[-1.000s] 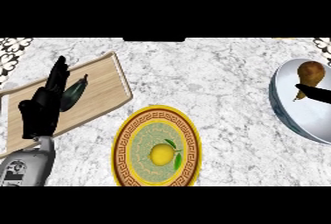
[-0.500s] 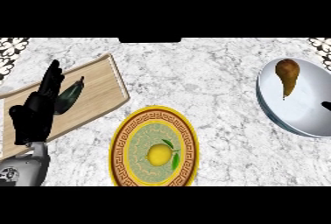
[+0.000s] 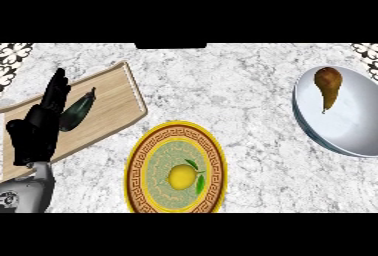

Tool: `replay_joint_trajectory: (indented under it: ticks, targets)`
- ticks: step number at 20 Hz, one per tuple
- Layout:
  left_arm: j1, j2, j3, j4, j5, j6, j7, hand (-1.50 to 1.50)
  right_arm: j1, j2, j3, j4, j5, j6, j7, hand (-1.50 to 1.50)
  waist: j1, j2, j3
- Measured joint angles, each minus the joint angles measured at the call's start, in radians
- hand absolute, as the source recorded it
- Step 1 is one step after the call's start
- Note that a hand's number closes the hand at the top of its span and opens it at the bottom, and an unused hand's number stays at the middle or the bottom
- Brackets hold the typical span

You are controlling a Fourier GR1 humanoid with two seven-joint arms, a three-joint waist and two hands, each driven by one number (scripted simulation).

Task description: Pick the pear from the plate and place it in the bowl

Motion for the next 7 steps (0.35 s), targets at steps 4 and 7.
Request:
replay_joint_trajectory:
  ticks: [4,7]
  targets:
    - [0.01,-0.023,-0.014,0.005,-0.021,0.006,-0.02,0.0,0.118,0.066,-0.007,-0.133,-0.02,0.046,-0.014,-1.5,0.004,0.001,0.0]
    - [0.015,-0.027,-0.005,0.007,-0.021,-0.003,-0.04,0.0,0.161,0.104,-0.015,-0.177,-0.023,0.073,-0.033,-1.5,0.008,0.002,0.0]
